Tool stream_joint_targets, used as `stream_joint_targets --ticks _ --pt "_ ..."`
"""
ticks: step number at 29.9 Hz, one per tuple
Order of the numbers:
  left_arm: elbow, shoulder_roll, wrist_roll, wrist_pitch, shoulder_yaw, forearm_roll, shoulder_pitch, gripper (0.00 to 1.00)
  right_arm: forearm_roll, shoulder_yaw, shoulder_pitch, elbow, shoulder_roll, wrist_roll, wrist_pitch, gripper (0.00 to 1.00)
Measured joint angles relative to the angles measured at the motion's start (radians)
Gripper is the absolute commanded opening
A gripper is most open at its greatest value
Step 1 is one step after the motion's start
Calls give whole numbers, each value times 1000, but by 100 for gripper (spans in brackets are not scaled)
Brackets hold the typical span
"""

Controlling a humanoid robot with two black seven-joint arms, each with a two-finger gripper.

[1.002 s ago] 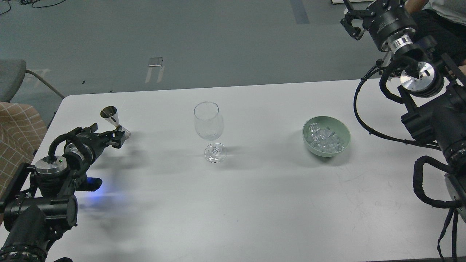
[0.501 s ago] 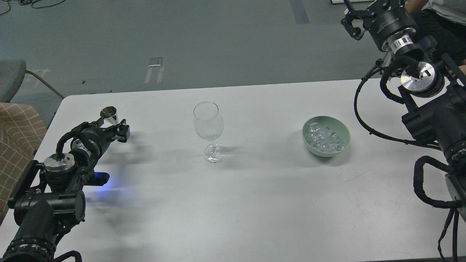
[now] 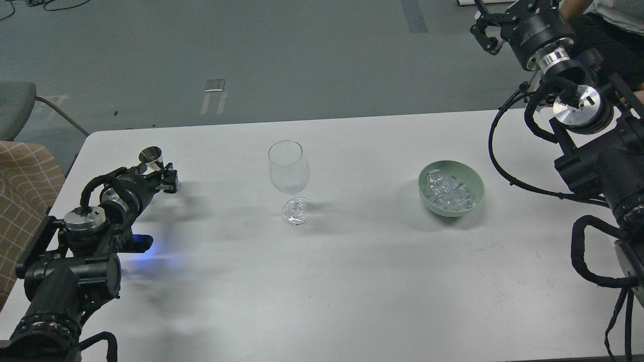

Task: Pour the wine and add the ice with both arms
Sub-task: 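Lift the jigger cup upright with the left gripper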

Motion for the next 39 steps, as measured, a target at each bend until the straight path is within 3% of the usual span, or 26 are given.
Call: stream_joint_targets --ticks 4,15,31,39 --pt "42 -6 1 -34 0 0 -19 54 0 0 0 -1 0 0 0 100" --pt "52 -23 3 -41 -1 0 -38 25 0 -1 -1 -1 0 0 0 100" --pt "46 -19 3 -70 -4 -9 -50 20 0 0 -5 -1 -5 0 0 100" --pt "-88 -1 1 -64 -26 -13 -48 14 0 0 -6 0 -18 0 0 100"
